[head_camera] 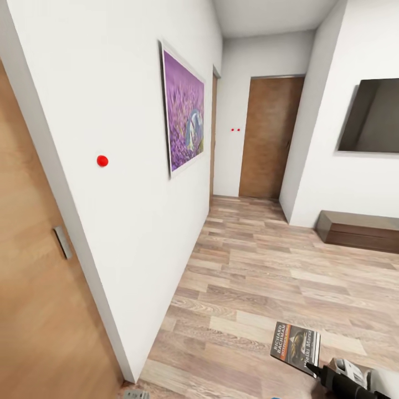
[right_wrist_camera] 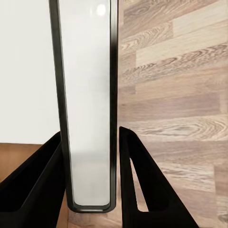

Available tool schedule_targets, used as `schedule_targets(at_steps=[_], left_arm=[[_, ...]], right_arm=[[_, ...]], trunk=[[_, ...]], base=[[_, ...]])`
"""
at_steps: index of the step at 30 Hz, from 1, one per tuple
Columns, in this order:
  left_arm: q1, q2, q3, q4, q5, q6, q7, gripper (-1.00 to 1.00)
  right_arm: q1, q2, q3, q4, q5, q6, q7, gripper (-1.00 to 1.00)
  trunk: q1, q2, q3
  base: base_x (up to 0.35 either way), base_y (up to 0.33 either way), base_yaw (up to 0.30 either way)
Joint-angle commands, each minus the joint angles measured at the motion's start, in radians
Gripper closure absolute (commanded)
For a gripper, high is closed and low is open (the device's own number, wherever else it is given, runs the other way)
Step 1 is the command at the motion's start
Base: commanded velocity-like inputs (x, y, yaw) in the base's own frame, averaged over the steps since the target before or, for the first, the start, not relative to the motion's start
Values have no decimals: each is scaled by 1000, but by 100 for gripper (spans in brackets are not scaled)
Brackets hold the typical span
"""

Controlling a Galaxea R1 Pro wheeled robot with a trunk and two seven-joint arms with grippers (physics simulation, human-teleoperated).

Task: In the bedroom, move the book from the bed onto either nightstand, and place the two sandals side by side next to the bed.

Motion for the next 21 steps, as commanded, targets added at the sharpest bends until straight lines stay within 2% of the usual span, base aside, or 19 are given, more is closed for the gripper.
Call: schedule_targets(at_steps=[1,11,21], left_arm=[[-1,0,-8,1,7,-4,-3,-100],[-1,0,-8,1,7,-4,-3,-100],[-1,0,-8,1,7,-4,-3,-100]], right_arm=[[-1,0,-4,0,-7,11,3,100],[-1,0,-4,0,-7,11,3,100],[-1,0,-3,0,-7,11,3,100]], trunk=[[1,-2,-2],[1,-2,-2],[1,-2,-2]], base=[[243,2,0],[311,0,0],[51,0,-14]])
